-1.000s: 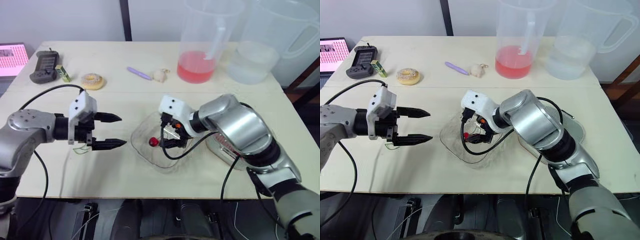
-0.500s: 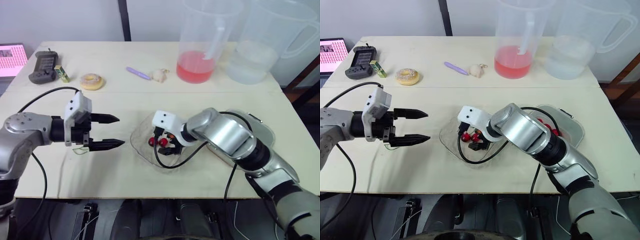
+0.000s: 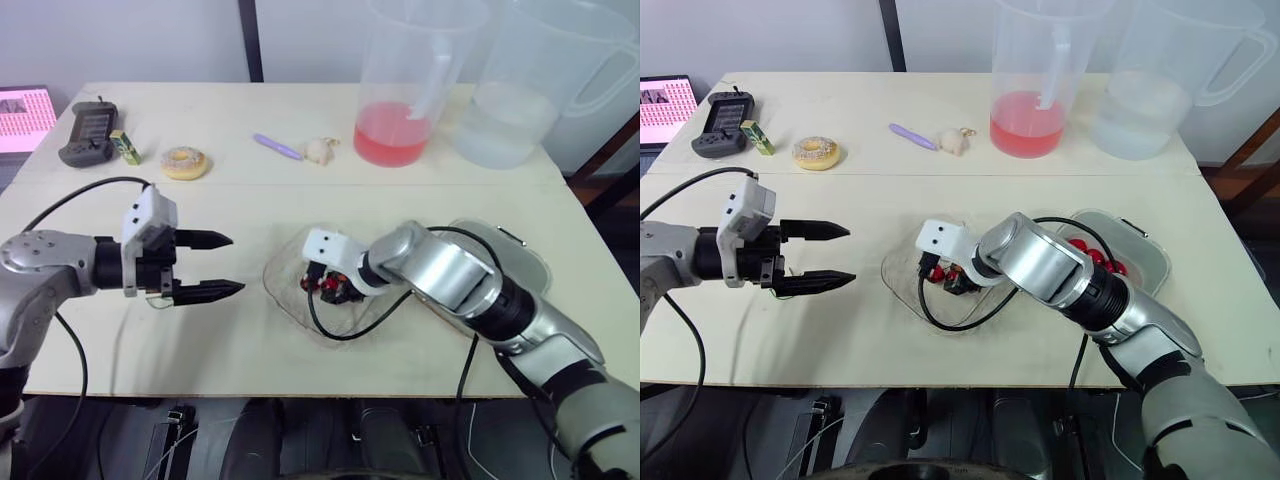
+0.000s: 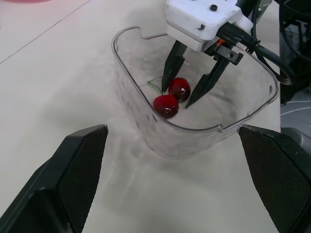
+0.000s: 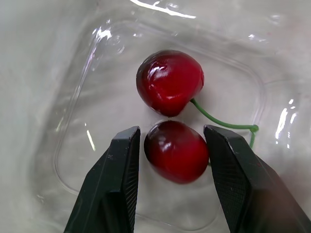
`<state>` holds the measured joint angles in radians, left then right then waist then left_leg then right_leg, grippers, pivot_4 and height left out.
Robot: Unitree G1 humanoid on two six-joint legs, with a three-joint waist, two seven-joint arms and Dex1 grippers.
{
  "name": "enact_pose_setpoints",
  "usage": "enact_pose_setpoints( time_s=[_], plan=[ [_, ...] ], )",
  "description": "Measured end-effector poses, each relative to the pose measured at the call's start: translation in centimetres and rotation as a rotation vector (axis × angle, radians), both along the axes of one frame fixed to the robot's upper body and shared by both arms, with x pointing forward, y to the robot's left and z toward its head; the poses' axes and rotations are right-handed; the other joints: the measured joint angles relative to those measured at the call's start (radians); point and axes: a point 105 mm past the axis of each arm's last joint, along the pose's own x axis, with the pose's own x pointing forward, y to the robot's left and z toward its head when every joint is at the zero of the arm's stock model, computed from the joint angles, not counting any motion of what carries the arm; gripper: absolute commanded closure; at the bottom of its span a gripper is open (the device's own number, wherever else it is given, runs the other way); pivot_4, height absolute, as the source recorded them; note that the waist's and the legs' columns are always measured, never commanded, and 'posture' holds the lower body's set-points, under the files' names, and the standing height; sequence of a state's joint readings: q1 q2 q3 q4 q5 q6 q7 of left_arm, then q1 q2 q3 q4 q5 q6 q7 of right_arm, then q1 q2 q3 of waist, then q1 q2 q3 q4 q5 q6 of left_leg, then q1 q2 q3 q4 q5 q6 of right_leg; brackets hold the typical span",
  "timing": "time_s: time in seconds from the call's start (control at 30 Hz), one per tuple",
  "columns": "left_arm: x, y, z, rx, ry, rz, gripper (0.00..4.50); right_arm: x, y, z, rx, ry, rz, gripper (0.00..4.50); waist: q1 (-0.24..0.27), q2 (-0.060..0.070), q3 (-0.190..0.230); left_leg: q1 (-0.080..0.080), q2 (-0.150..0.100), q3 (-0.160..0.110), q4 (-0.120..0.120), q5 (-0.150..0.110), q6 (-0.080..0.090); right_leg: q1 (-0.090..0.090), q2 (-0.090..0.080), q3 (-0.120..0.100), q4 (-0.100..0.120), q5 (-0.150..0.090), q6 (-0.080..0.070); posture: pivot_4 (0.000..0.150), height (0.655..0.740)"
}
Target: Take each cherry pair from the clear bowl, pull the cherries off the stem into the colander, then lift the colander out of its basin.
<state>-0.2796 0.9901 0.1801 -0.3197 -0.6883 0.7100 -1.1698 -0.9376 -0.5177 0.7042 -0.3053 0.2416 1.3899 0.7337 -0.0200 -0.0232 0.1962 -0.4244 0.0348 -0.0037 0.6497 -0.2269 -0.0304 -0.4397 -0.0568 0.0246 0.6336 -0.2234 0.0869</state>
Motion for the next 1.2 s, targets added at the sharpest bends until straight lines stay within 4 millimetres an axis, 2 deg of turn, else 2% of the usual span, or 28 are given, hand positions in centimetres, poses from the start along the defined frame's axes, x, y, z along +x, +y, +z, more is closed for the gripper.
enact_pose_setpoints(
  time_s=[0.1, 0.13, 0.3, 0.5, 0.6, 0.73, 0.8, 0.9, 1.03, 1.2],
  plan=[
    [0.0, 0.0, 0.0, 0.000, 0.000, 0.000, 0.00, 0.1, -0.1, 0.1, 0.000, -0.006, 0.002, 3.52, 0.000, 0.000, 0.000, 0.000, 0.000, 0.000, 0.000, 0.000, 0.000, 0.000, 0.000, 0.000, 0.000, 0.000, 0.000, 0.150, 0.7383],
    [0.0, 0.0, 0.0, 0.000, 0.000, 0.000, 0.00, 0.1, 0.0, 0.1, -0.001, -0.008, 0.006, 3.63, 0.000, 0.000, 0.000, 0.000, 0.000, 0.000, 0.000, 0.000, 0.000, 0.000, 0.000, 0.000, 0.000, 0.000, 0.000, 0.150, 0.7383],
    [0.1, 0.0, 0.1, -0.001, -0.003, 0.000, 0.00, 0.1, -0.1, 1.3, -0.007, -0.028, 0.038, 3.63, 0.000, 0.000, 0.000, 0.000, 0.000, 0.000, 0.000, 0.000, 0.000, 0.000, 0.000, 0.000, 0.000, 0.000, 0.000, 0.150, 0.7383],
    [0.7, -0.2, 0.9, -0.047, -0.015, 0.003, 0.00, 0.0, 0.5, 7.5, 0.188, -0.189, 0.242, 3.63, 0.002, 0.000, 0.000, 0.000, 0.000, 0.000, 0.000, 0.000, 0.000, 0.000, 0.000, 0.000, -0.001, 0.000, 0.000, 0.150, 0.7383],
    [1.3, -1.2, 2.2, -0.157, 0.002, -0.011, 0.00, -1.1, 0.1, 10.6, 0.294, -0.357, 0.443, 3.63, 0.010, 0.000, 0.000, 0.000, 0.000, -0.001, 0.000, 0.000, 0.000, 0.001, 0.000, -0.001, -0.002, 0.001, 0.004, 0.150, 0.7383],
    [2.0, -1.8, 5.1, -0.332, 0.046, -0.030, 0.00, -1.0, -0.7, 12.7, 0.256, -0.648, 0.558, 3.63, 0.001, -0.001, 0.000, 0.000, 0.000, 0.000, 0.001, 0.000, 0.000, 0.002, 0.000, 0.000, -0.001, 0.002, 0.005, 0.150, 0.7383],
    [2.7, -2.0, 6.4, -0.402, 0.050, -0.029, 0.00, -0.9, -0.7, 12.8, 0.207, -0.798, 0.606, 3.63, 0.000, -0.001, 0.000, 0.001, 0.000, -0.001, 0.001, 0.000, 0.000, 0.002, 0.001, 0.000, -0.001, 0.002, 0.005, 0.150, 0.7383],
    [4.3, -2.4, 8.2, -0.493, 0.066, -0.016, 0.00, 0.2, -0.9, 12.5, 0.038, -1.079, 0.678, 3.63, 0.002, -0.001, 0.000, 0.001, 0.000, -0.001, 0.001, 0.000, 0.000, 0.002, 0.001, 0.000, 0.000, 0.002, 0.005, 0.150, 0.7383],
    [5.4, -3.7, 9.1, -0.537, 0.097, -0.031, 0.00, 1.8, -1.4, 12.8, -0.141, -1.372, 0.706, 3.63, 0.002, -0.001, 0.000, 0.000, -0.001, 0.000, 0.001, 0.000, -0.001, 0.001, 0.001, 0.001, -0.001, 0.002, 0.005, 0.150, 0.7383],
    [5.9, -5.5, 9.7, -0.539, 0.114, -0.075, 0.00, 1.8, -1.0, 12.3, -0.186, -1.557, 0.691, 3.63, 0.002, -0.001, 0.000, 0.000, -0.001, -0.001, 0.001, 0.001, -0.001, 0.001, 0.001, 0.001, -0.001, 0.002, 0.005, 0.150, 0.7383]
  ],
)
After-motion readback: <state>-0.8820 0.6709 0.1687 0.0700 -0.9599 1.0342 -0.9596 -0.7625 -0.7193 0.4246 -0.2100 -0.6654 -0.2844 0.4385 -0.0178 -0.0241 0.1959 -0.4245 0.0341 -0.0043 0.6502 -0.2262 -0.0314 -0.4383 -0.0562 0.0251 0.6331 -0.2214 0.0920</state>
